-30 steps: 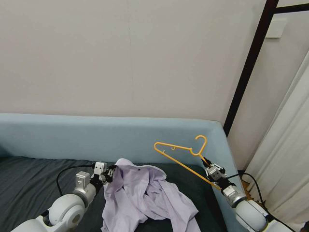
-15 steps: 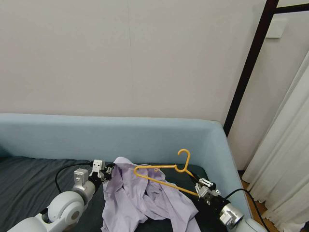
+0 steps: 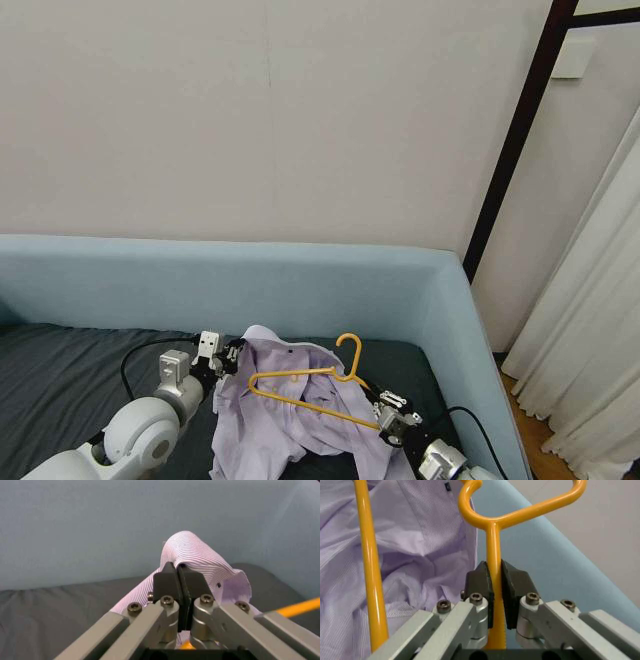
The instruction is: Pick up the clothes from the sofa and hang them on the clothes hanger.
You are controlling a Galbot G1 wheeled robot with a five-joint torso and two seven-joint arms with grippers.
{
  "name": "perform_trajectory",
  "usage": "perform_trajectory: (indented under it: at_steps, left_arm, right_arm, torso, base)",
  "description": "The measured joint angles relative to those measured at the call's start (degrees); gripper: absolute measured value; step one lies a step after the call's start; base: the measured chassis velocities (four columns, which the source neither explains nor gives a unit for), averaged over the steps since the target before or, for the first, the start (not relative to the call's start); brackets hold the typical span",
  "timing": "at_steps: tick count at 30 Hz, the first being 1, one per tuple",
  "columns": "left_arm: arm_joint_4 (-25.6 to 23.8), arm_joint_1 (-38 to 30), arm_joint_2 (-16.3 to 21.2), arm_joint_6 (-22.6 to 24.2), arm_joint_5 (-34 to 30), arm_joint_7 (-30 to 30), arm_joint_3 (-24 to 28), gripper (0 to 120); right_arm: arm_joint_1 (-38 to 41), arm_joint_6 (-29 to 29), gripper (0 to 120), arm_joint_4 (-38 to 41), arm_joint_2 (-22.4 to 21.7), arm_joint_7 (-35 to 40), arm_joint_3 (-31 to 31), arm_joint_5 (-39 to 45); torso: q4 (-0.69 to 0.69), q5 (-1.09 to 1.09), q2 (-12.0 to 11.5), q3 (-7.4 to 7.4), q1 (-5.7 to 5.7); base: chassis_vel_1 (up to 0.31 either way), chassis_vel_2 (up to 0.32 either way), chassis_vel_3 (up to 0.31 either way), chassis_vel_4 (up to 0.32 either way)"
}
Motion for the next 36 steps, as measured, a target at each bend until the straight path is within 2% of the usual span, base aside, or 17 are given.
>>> perform_trajectory:
  at_steps: [4,17,22,36]
  left_arm:
    - [-1.3,1.0,0.1,0.2,-0.1,-0.1,0.1,0]
    - [-3.2,-0.4,-1.0,0.5,1.2,-0.2,3.7,0]
    - [-2.8,-1.2,-1.8,0.4,3.5,1.0,4.9,0]
    - [-3.1,-3.8,-1.8,0.4,3.7,0.8,8.1,0]
  right_arm:
    - [1.5,-1.4,5,-0.9,1.7,0.6,-1.9,1.4]
    - [4.0,-4.0,5,-3.1,3.9,4.1,-1.6,3.3]
    - [5.2,-4.2,5,-3.1,4.8,4.6,-2.9,2.8]
    - [8.1,-3.8,5,-2.6,6.3,4.4,-5.9,0.2]
  torso:
    - [0.0,-0.01,0.0,0.0,0.0]
    - [-0.02,-0.01,0.0,0.0,0.0]
    - [-0.01,0.0,0.0,0.0,0.0]
    - [-0.01,-0.01,0.0,0.0,0.0]
  base:
    - [0.0,0.0,0.0,0.0]
    - [0.0,0.0,0.0,0.0]
    - [0.0,0.0,0.0,0.0]
    - [0.0,0.0,0.0,0.0]
